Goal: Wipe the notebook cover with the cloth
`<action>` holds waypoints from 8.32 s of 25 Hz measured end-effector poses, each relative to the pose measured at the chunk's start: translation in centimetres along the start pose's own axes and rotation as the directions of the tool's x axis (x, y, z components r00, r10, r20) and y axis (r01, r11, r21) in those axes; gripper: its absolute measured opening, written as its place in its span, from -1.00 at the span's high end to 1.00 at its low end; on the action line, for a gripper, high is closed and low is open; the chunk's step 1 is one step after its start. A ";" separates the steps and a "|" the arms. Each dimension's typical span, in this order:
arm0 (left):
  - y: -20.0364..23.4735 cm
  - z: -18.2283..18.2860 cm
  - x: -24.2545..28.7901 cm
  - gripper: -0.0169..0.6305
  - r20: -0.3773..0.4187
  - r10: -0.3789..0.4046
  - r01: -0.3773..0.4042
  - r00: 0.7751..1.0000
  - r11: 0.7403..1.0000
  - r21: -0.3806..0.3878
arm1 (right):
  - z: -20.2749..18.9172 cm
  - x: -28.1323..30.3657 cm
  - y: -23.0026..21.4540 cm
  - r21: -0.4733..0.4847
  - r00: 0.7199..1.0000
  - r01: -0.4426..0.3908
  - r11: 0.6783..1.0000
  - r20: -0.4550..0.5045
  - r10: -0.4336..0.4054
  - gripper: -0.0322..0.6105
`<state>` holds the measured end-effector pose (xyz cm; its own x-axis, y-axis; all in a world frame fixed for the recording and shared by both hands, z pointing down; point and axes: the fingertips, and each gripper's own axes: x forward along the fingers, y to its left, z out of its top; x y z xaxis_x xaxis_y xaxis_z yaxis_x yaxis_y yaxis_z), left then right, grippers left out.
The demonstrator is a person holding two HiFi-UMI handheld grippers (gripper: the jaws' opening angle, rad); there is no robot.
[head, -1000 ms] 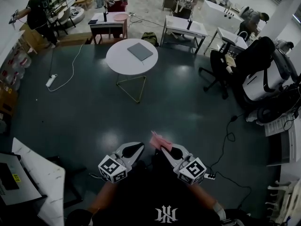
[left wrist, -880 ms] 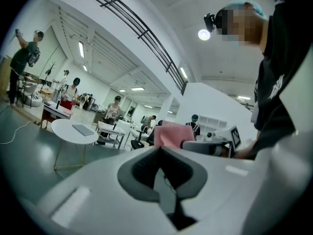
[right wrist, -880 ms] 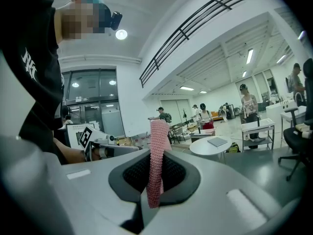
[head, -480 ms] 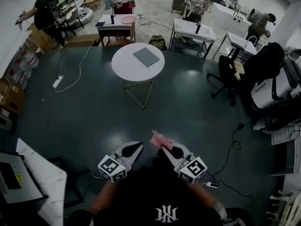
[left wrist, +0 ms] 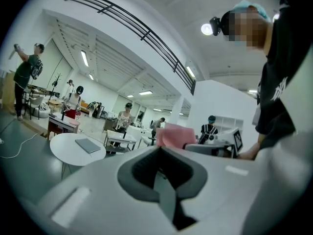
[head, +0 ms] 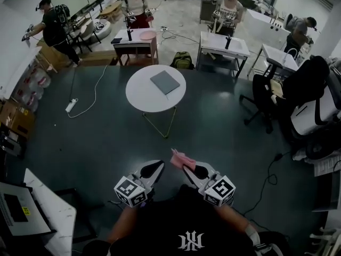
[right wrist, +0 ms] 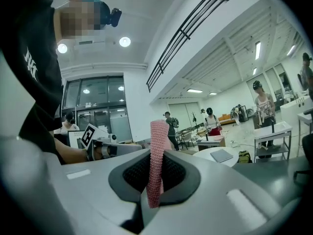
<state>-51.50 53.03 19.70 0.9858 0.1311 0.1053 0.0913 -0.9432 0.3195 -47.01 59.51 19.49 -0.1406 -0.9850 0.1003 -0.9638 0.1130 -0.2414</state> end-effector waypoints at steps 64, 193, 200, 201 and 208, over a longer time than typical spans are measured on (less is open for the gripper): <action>45.4 15.2 30.3 0.93 -0.008 0.099 -0.099 0.995 0.991 -0.086 | 12.8 32.8 -42.0 -0.065 0.996 0.046 0.997 -0.071 -0.051 0.86; 74.3 -16.8 44.1 0.76 -0.557 0.314 -0.620 0.769 0.575 -0.533 | -23.5 59.4 -60.2 -0.138 0.321 -0.890 0.434 -0.865 0.384 0.87; 74.2 -16.8 44.3 0.76 -0.556 0.310 -0.618 0.772 0.571 -0.540 | -23.8 57.4 -59.8 -0.109 0.279 -0.907 0.406 -0.878 0.389 0.87; 74.2 -16.8 44.3 0.76 -0.555 0.309 -0.618 0.772 0.571 -0.540 | -23.8 57.1 -59.6 -0.103 0.271 -0.911 0.399 -0.880 0.390 0.87; 74.2 -16.9 44.3 0.76 -0.554 0.303 -0.613 0.775 0.569 -0.547 | -24.4 54.7 -58.6 -0.051 0.213 -0.926 0.374 -0.889 0.406 0.87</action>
<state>-3.45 -5.97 63.96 0.7139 -0.0146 0.7001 -0.6299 -0.4501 0.6329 -3.78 2.20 62.66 -0.6227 -0.0479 0.7810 -0.2415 0.9612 -0.1336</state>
